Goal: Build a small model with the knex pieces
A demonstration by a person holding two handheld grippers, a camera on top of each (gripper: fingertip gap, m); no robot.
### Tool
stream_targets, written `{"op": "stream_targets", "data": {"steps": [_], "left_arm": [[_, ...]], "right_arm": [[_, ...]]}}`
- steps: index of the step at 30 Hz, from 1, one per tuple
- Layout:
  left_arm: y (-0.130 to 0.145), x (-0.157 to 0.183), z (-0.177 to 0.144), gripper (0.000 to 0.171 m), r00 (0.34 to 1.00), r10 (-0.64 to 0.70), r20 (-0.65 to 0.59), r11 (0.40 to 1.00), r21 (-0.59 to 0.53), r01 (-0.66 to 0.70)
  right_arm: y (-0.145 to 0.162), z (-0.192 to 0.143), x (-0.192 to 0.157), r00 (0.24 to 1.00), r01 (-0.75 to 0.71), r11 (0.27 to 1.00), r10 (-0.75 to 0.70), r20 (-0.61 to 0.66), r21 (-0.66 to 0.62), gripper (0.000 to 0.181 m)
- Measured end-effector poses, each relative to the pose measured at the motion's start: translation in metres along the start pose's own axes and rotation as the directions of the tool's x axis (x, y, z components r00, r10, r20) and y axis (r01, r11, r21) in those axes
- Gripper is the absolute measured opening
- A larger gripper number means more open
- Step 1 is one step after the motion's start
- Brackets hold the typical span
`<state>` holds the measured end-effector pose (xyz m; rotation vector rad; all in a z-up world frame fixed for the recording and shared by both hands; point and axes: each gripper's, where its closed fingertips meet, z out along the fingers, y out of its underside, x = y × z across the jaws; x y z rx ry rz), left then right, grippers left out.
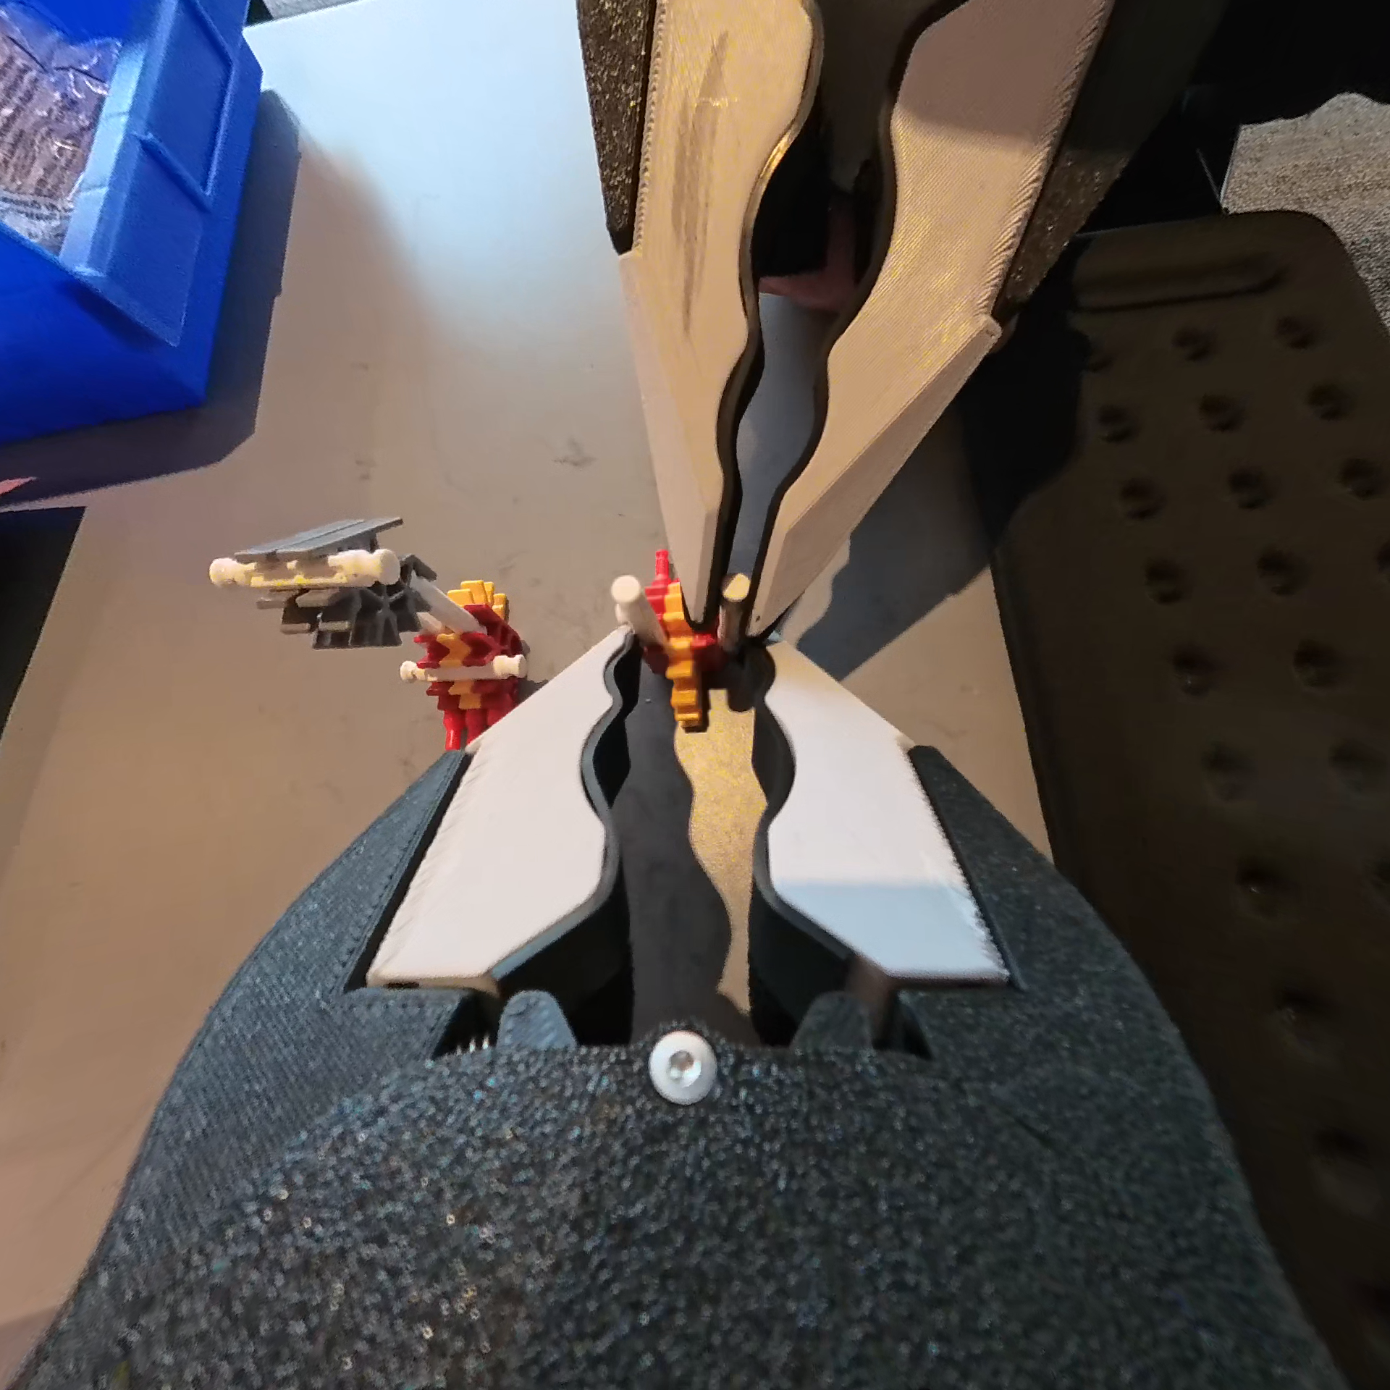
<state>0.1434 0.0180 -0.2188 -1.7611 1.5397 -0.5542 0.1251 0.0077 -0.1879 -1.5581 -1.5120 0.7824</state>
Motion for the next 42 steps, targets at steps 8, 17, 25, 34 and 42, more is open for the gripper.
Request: {"op": "stream_targets", "data": {"steps": [8, 17, 25, 34, 42], "left_arm": [[0.001, 0.000, 0.000, 0.023, 1.000, 0.003, 0.003, 1.000, -0.006, -0.003], [0.001, -0.001, 0.000, 0.021, 0.999, 0.024, 0.025, 1.000, -0.008, -0.024], [0.000, -0.001, 0.001, 0.020, 0.998, 0.054, 0.037, 0.999, -0.003, -0.054], [-0.001, -0.002, 0.002, 0.019, 0.997, 0.067, 0.032, 0.998, 0.000, -0.067], [-0.002, -0.001, 0.002, 0.018, 0.992, 0.111, 0.051, 0.994, 0.004, -0.112]], "right_arm": [[0.000, 0.000, 0.000, 1.000, 0.002, 1.000, -0.002, -0.004, 0.000, 0.005], [0.001, -0.001, -0.001, 0.998, 0.050, 0.999, -0.050, -0.023, -0.007, 0.006], [0.003, -0.003, -0.001, 0.995, 0.089, 0.996, -0.089, -0.032, -0.022, 0.009], [0.017, -0.008, 0.017, 0.996, 0.026, 0.994, -0.035, -0.080, -0.103, 0.031], [0.023, -0.002, 0.012, 0.993, 0.078, 0.988, -0.089, -0.078, -0.132, 0.024]]}}
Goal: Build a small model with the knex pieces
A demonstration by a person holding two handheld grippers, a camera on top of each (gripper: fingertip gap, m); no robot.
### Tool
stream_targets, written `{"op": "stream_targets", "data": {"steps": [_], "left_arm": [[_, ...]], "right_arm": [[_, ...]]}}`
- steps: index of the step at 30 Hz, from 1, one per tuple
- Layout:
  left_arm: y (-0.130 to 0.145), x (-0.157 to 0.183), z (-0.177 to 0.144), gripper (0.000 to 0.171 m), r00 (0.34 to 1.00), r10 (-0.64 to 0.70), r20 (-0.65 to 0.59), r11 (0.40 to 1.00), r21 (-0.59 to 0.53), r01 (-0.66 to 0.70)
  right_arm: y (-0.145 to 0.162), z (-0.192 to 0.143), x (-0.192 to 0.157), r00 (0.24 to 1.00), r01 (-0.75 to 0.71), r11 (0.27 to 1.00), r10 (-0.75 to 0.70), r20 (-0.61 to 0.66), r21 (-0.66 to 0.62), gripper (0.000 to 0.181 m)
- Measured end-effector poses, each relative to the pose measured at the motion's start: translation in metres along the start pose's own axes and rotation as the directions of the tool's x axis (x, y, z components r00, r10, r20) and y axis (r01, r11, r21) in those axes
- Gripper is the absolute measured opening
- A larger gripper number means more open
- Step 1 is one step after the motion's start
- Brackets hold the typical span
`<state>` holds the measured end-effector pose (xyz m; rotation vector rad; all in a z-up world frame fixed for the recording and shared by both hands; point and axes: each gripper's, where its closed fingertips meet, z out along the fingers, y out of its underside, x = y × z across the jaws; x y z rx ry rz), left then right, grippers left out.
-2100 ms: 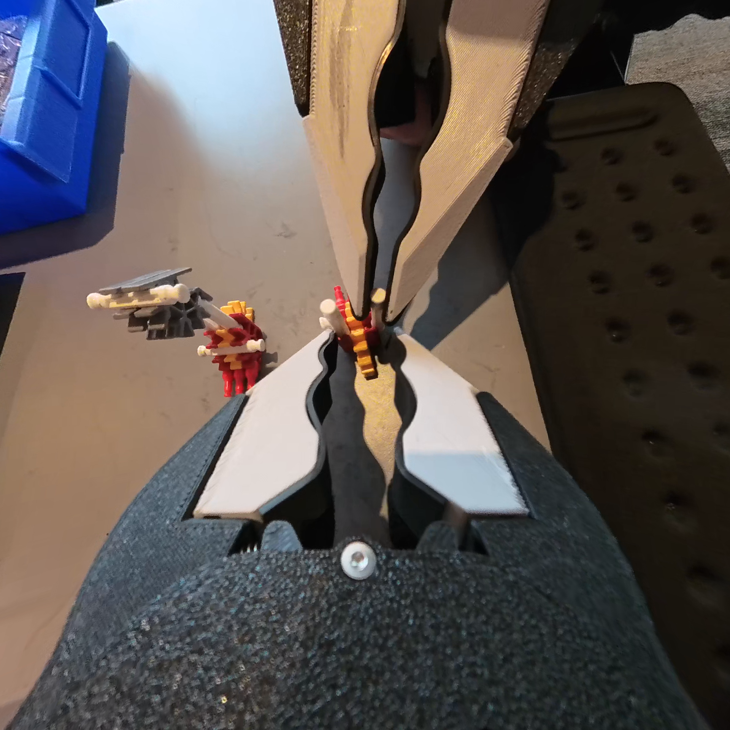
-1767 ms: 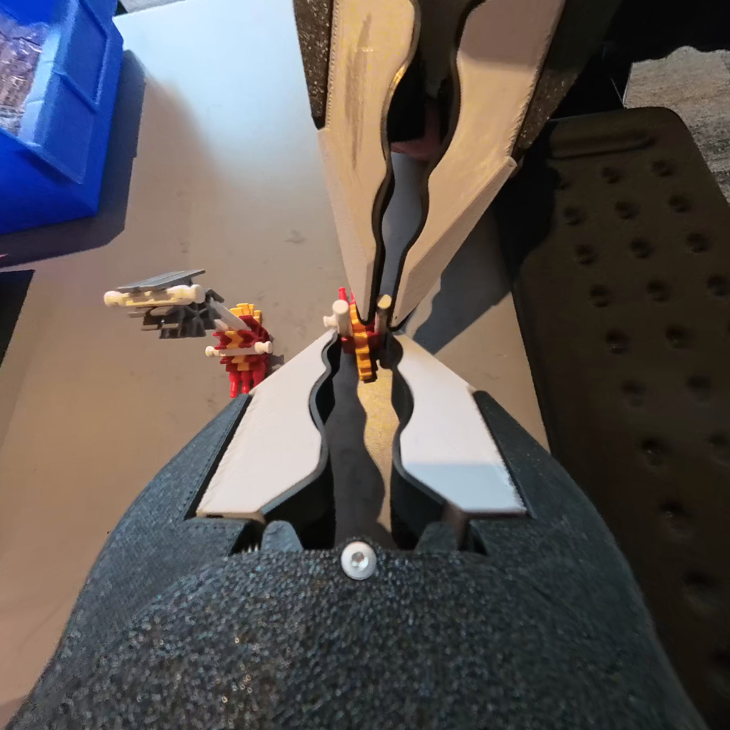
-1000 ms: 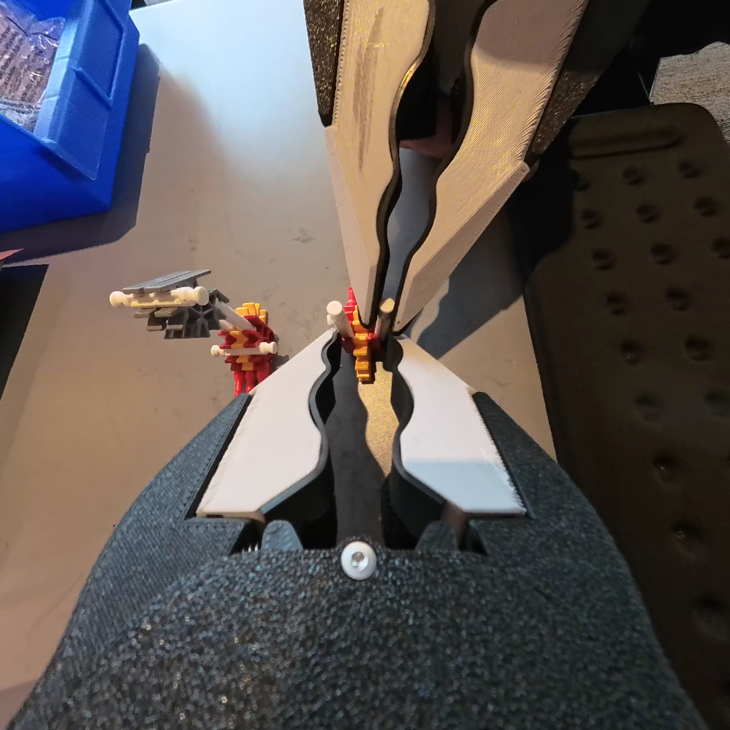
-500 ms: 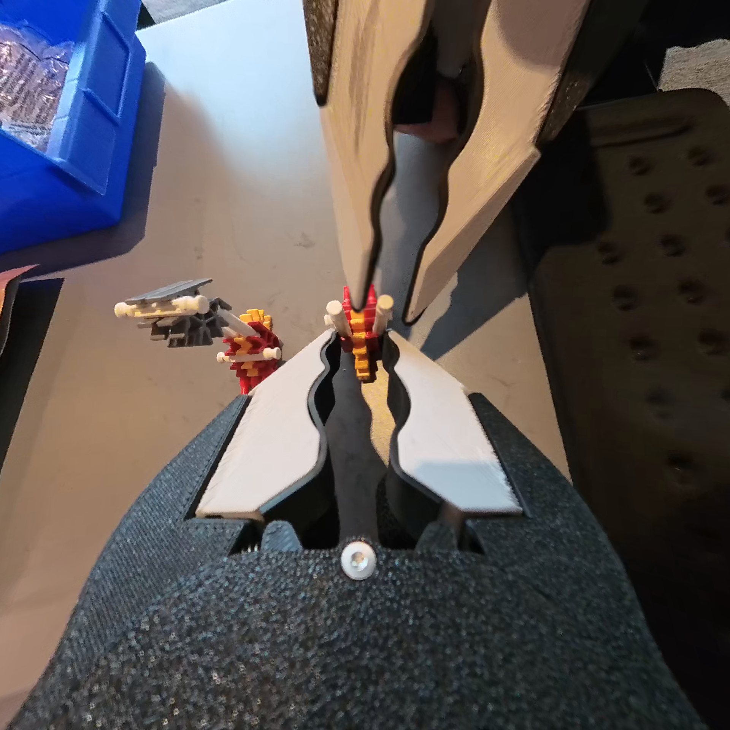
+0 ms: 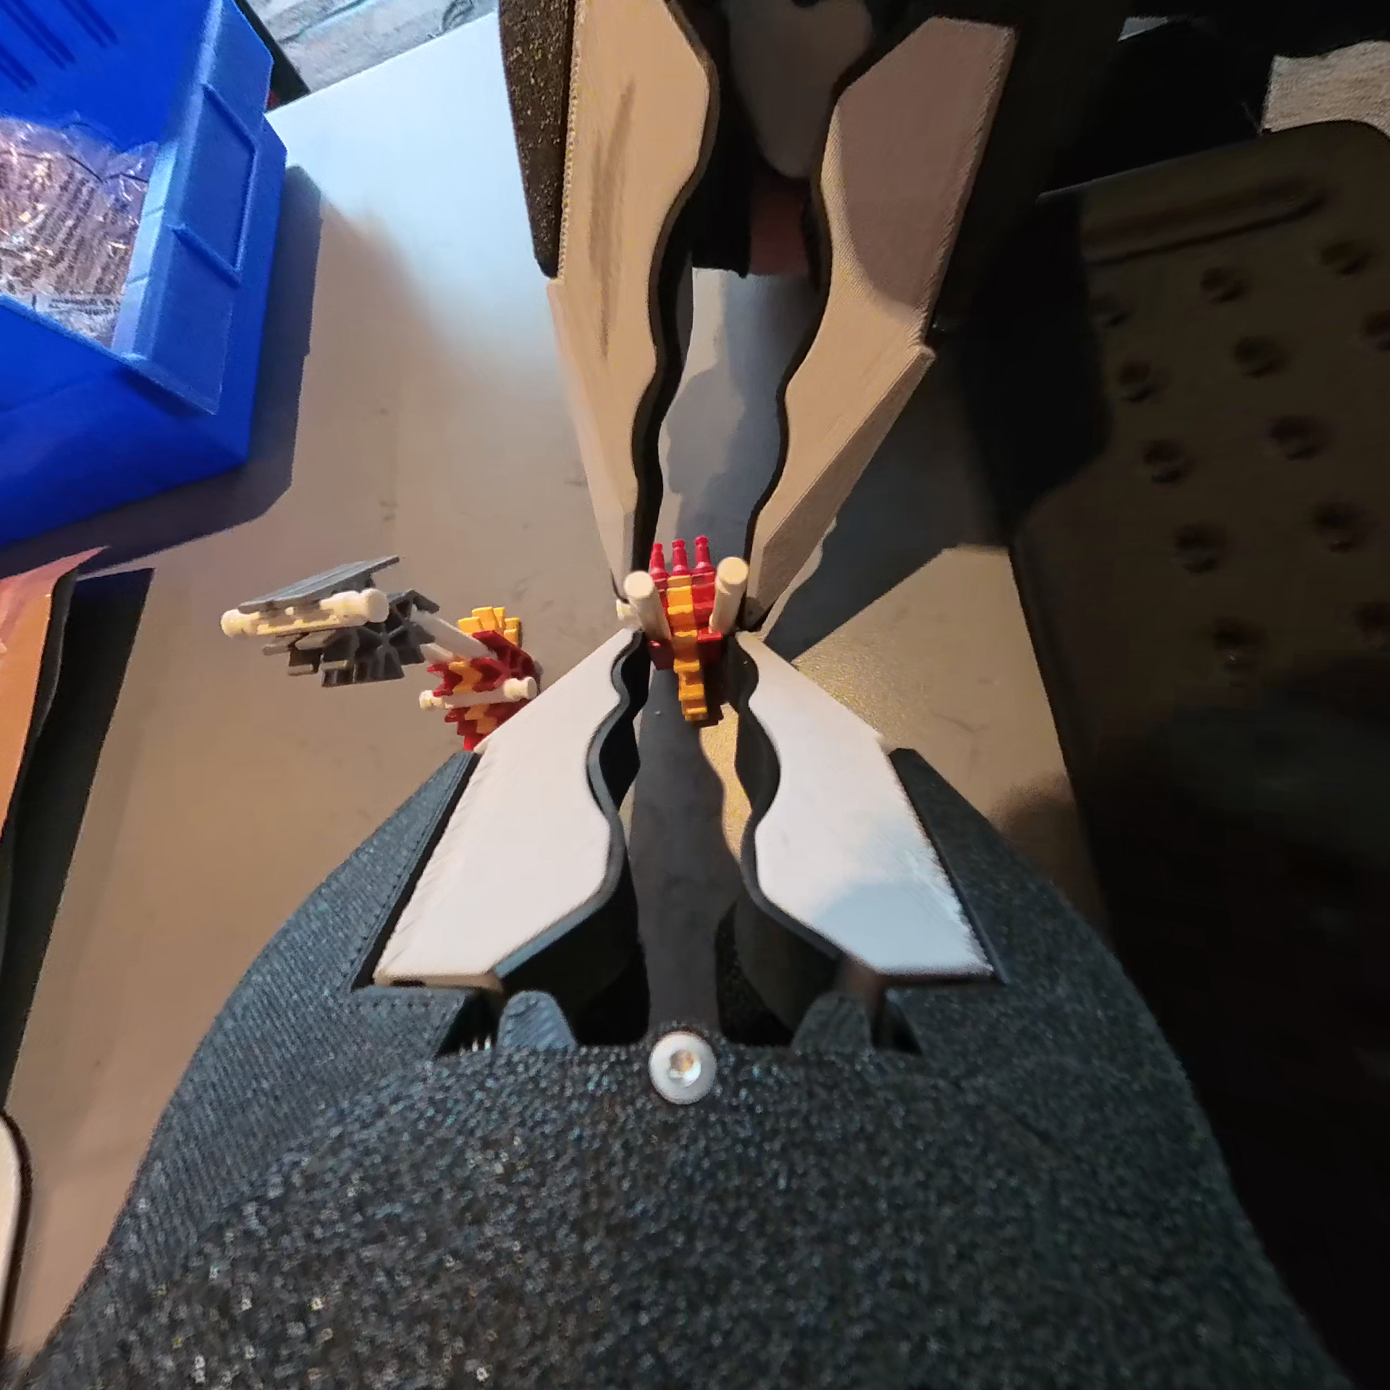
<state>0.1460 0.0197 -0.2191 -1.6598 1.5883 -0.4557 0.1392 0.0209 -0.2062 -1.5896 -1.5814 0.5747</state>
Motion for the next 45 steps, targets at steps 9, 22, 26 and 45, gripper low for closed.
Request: {"op": "stream_targets", "data": {"steps": [9, 22, 26, 45], "left_arm": [[-0.001, 0.000, 0.000, 0.018, 0.995, 0.089, 0.034, 0.996, 0.010, -0.089], [-0.001, -0.001, 0.001, 0.017, 0.998, 0.065, 0.001, 0.998, 0.016, -0.065], [-0.001, -0.002, 0.002, 0.017, 0.998, 0.061, -0.015, 0.998, 0.019, -0.060], [-0.001, -0.001, -0.002, 0.039, 0.978, -0.037, -0.206, 0.999, -0.025, 0.032]], "right_arm": [[0.001, 0.001, -0.001, 1.000, 0.007, 1.000, -0.007, 0.015, -0.003, 0.024], [0.000, 0.003, 0.001, 0.999, 0.044, 0.999, -0.044, 0.015, 0.004, 0.021], [0.001, 0.002, 0.001, 0.998, 0.054, 0.999, -0.054, 0.019, 0.004, 0.020], [0.008, -0.001, 0.002, 0.994, -0.095, 0.995, 0.097, 0.059, -0.041, 0.030]]}}
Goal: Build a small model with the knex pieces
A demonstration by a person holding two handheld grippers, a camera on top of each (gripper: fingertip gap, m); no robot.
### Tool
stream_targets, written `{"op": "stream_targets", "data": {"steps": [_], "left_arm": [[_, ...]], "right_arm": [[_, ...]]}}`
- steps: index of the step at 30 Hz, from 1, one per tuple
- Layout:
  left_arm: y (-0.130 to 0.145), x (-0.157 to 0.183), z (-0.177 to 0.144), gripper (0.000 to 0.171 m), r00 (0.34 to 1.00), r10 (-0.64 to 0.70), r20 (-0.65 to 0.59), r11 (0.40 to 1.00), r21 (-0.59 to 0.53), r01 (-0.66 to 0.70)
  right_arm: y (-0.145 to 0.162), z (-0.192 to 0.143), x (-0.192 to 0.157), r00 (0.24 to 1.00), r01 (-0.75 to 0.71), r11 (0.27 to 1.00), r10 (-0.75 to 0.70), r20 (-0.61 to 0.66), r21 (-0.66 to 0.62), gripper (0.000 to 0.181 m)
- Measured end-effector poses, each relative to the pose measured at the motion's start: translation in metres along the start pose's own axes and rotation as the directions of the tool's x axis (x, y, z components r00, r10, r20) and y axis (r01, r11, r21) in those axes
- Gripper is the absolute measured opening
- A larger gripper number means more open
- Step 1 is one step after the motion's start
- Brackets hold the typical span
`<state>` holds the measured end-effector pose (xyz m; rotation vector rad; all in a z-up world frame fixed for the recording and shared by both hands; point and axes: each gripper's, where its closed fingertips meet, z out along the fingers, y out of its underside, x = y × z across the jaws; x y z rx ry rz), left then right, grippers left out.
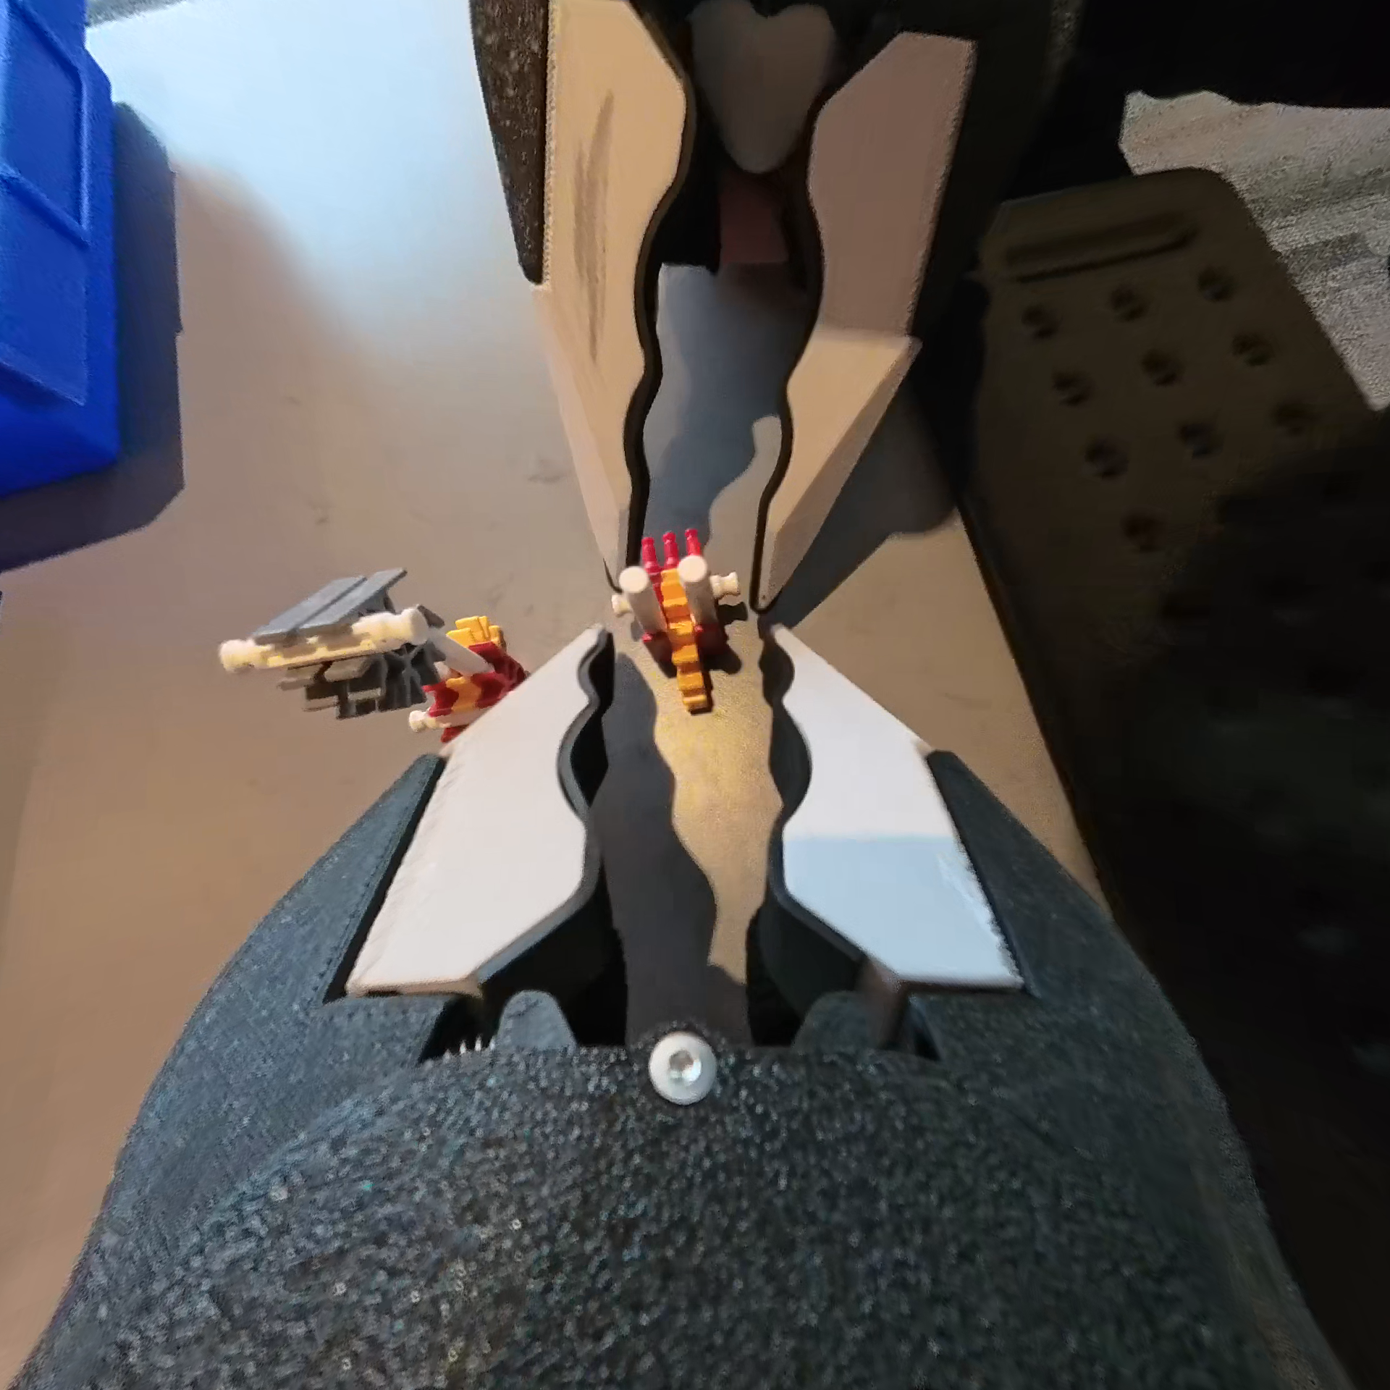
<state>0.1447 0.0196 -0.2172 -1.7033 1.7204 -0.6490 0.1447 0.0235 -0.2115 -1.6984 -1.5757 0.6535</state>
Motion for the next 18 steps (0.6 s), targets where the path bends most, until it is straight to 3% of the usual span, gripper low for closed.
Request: {"op": "stream_targets", "data": {"steps": [3, 6, 10, 18], "left_arm": [[-0.001, 0.002, -0.014, 0.059, 1.000, -0.009, -0.001, 0.999, -0.041, 0.009], [0.006, 0.014, -0.036, 0.059, 1.000, 0.018, 0.000, 0.991, -0.132, -0.018], [0.022, 0.023, -0.093, 0.058, 0.993, 0.039, 0.112, 0.976, -0.216, -0.014], [0.127, 0.050, -0.243, 0.042, 0.879, -0.127, 0.460, 0.891, -0.337, 0.305]], "right_arm": [[-0.004, -0.007, 0.000, 1.000, -0.018, 1.000, 0.019, -0.012, 0.016, 0.030], [-0.010, -0.019, 0.000, 0.999, -0.003, 1.000, 0.004, -0.054, 0.009, 0.030], [-0.019, -0.035, -0.004, 0.995, 0.013, 1.000, -0.010, -0.099, 0.023, 0.030], [-0.031, -0.029, -0.036, 0.991, 0.113, 0.992, -0.109, -0.077, 0.049, 0.028]]}}
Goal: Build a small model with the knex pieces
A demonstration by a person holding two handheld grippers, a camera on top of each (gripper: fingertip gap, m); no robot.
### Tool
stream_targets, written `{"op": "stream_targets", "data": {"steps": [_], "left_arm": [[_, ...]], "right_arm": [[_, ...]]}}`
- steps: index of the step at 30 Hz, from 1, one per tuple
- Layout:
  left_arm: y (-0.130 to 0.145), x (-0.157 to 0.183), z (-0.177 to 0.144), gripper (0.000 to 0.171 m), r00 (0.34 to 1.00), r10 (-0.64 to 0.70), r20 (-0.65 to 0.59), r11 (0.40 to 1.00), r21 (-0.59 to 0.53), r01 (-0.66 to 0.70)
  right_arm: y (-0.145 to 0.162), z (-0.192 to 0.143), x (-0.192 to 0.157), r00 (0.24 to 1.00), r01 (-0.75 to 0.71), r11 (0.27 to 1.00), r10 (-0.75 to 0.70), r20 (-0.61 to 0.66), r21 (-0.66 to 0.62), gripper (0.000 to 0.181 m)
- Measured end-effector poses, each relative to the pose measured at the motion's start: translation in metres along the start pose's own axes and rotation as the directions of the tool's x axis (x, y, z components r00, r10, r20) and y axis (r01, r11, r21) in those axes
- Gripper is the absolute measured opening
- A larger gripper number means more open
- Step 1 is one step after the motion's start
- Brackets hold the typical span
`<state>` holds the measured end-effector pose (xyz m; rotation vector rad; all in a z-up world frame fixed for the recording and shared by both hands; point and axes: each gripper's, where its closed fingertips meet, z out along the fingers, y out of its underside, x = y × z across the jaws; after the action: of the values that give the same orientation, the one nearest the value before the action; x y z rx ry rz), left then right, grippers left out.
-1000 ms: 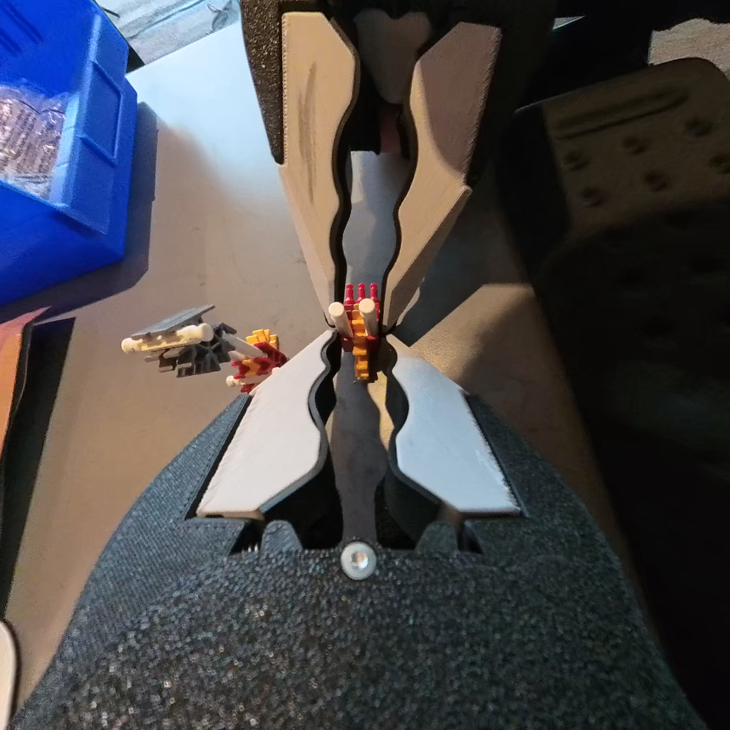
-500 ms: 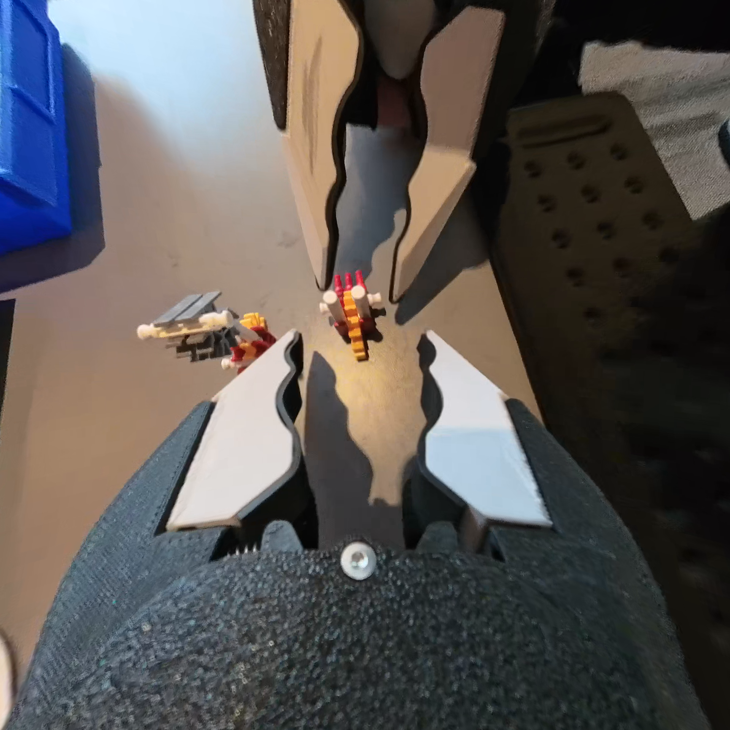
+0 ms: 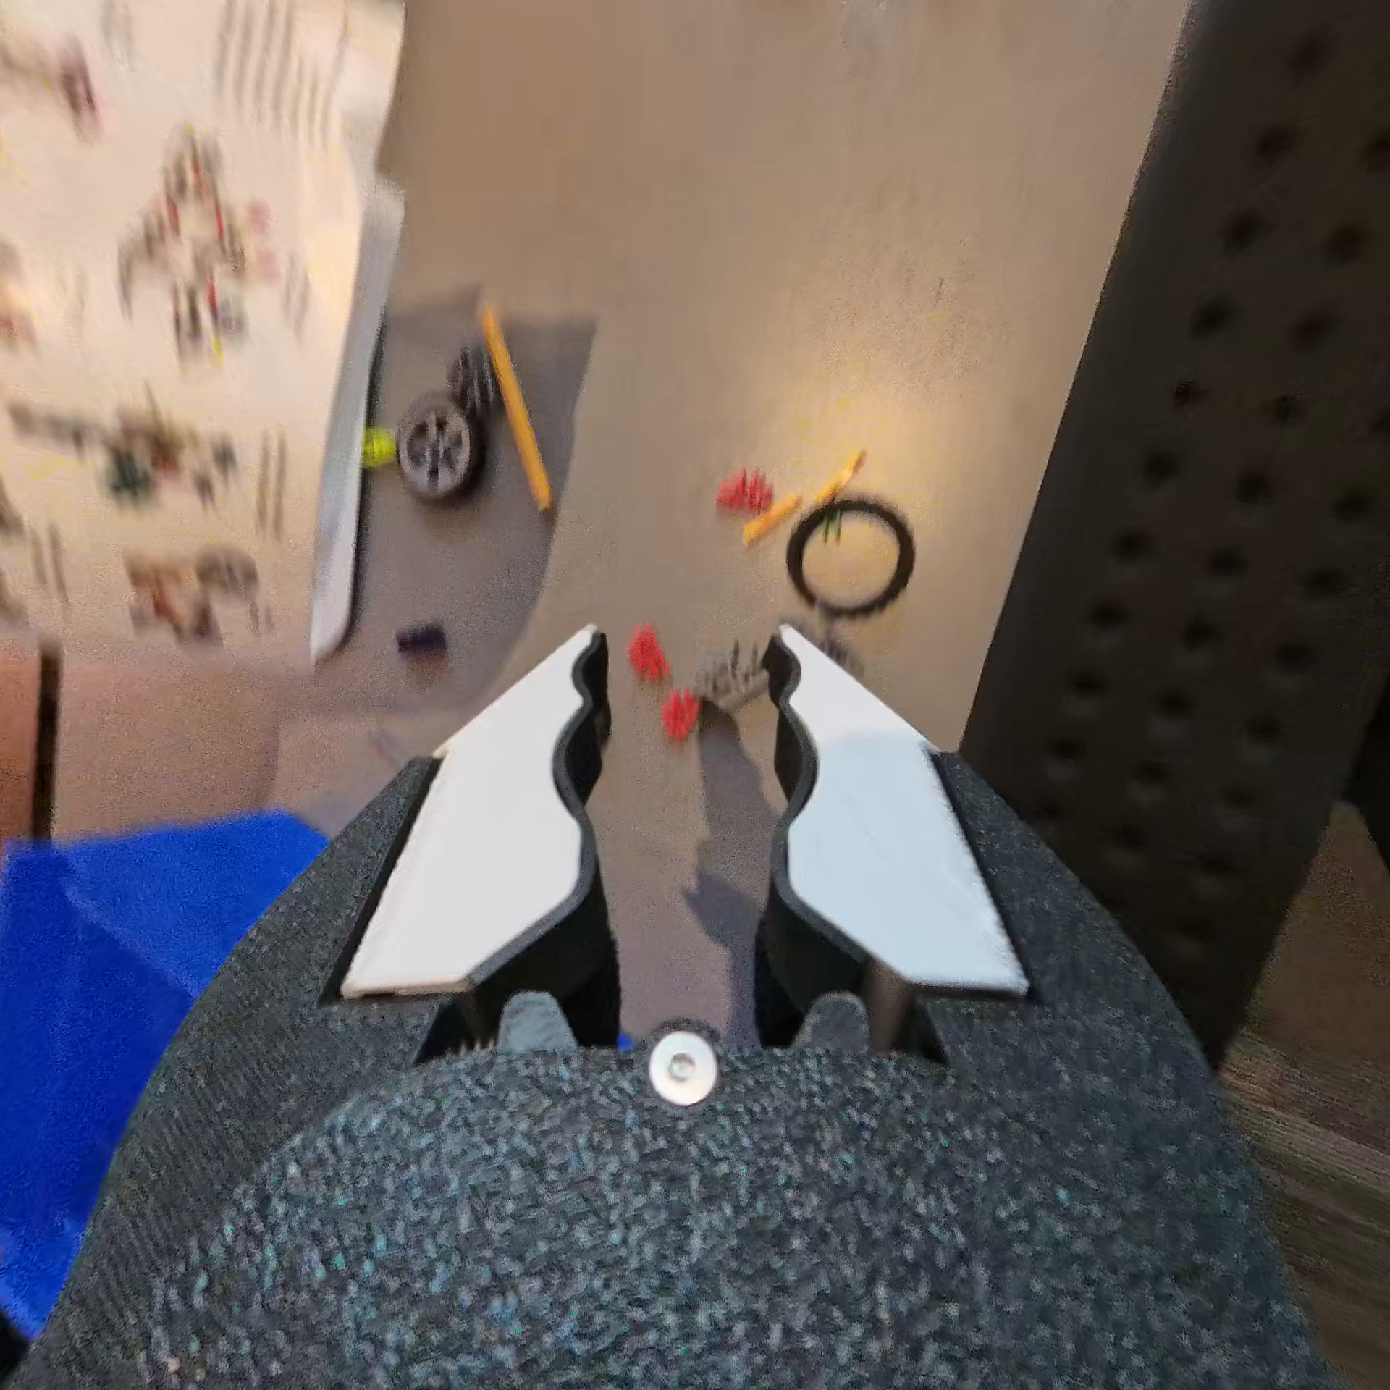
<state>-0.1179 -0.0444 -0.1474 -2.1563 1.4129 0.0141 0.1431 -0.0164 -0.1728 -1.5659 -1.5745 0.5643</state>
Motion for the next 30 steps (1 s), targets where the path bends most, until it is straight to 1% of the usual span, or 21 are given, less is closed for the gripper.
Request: {"op": "stream_targets", "data": {"steps": [2, 3, 4, 6, 7, 9, 12, 15, 17, 20, 21, 22, 24, 28, 29, 30], "left_arm": [[0.034, 0.001, -0.010, 0.041, 0.998, -0.058, 0.017, 0.997, -0.053, 0.059], [0.045, 0.003, -0.011, 0.041, 0.997, -0.081, 0.020, 0.995, -0.064, 0.082], [0.051, 0.007, -0.010, 0.041, 0.995, -0.098, 0.010, 0.994, -0.057, 0.098], [0.052, 0.017, -0.002, 0.038, 0.994, -0.106, -0.019, 0.994, -0.028, 0.105], [0.053, 0.021, 0.005, 0.038, 0.996, -0.091, -0.023, 0.995, -0.034, 0.090], [0.057, 0.019, 0.021, 0.038, 0.999, -0.043, 0.016, 0.997, -0.068, 0.044], [0.051, 0.019, 0.042, 0.040, 0.999, -0.042, -0.001, 0.998, -0.057, 0.042], [0.051, 0.014, 0.057, 0.038, 0.994, -0.110, -0.017, 0.993, -0.054, 0.109], [0.048, 0.018, 0.061, 0.029, 0.991, -0.121, -0.050, 0.993, -0.021, 0.120], [0.045, 0.020, 0.062, 0.022, 0.992, -0.109, -0.063, 0.994, 0.015, 0.110], [0.043, 0.018, 0.063, 0.013, 0.994, -0.103, -0.045, 0.994, 0.029, 0.104], [0.042, 0.017, 0.065, 0.012, 0.995, -0.095, -0.033, 0.995, 0.038, 0.097], [0.036, 0.021, 0.066, 0.011, 0.995, -0.089, -0.050, 0.994, 0.065, 0.092], [0.027, 0.019, 0.071, 0.010, 0.999, -0.040, -0.007, 0.994, 0.098, 0.041], [0.024, 0.014, 0.070, 0.000, 0.999, -0.019, 0.034, 0.994, 0.108, 0.015], [0.021, 0.013, 0.069, 0.000, 0.999, -0.007, 0.050, 0.994, 0.112, 0.001]], "right_arm": [[-0.003, 0.004, -0.005, 1.000, 0.015, 1.000, -0.015, 0.006, 0.001, 0.027], [-0.004, 0.005, -0.007, 1.000, 0.021, 1.000, -0.021, 0.009, 0.002, 0.027], [-0.005, 0.007, -0.010, 1.000, 0.026, 1.000, -0.026, 0.017, 0.007, 0.027], [-0.006, 0.010, -0.016, 0.999, 0.036, 0.999, -0.036, 0.036, 0.013, 0.026], [-0.007, 0.012, -0.018, 0.998, 0.045, 0.999, -0.046, 0.037, 0.012, 0.025], [-0.009, 0.014, -0.022, 0.997, 0.056, 0.998, -0.056, 0.045, 0.015, 0.025], [-0.013, 0.017, -0.026, 0.997, 0.055, 0.998, -0.057, 0.050, 0.032, 0.024], [-0.013, 0.017, -0.028, 0.997, 0.051, 0.998, -0.052, 0.048, 0.029, 0.024], [-0.011, 0.016, -0.029, 0.998, 0.045, 0.999, -0.046, 0.046, 0.029, 0.023], [-0.007, 0.013, -0.031, 0.998, 0.029, 0.999, -0.031, 0.046, 0.028, 0.024], [-0.006, 0.013, -0.031, 0.999, 0.027, 0.999, -0.028, 0.047, 0.025, 0.023], [-0.004, 0.012, -0.032, 0.998, 0.026, 0.999, -0.027, 0.048, 0.022, 0.023], [-0.003, 0.011, -0.032, 0.998, 0.025, 1.000, -0.026, 0.049, 0.014, 0.023], [-0.006, 0.010, -0.033, 0.998, 0.027, 0.999, -0.028, 0.049, 0.021, 0.023], [-0.007, 0.010, -0.033, 0.998, 0.029, 0.999, -0.030, 0.050, 0.023, 0.023], [-0.008, 0.010, -0.034, 0.998, 0.032, 0.999, -0.033, 0.051, 0.023, 0.023]]}}
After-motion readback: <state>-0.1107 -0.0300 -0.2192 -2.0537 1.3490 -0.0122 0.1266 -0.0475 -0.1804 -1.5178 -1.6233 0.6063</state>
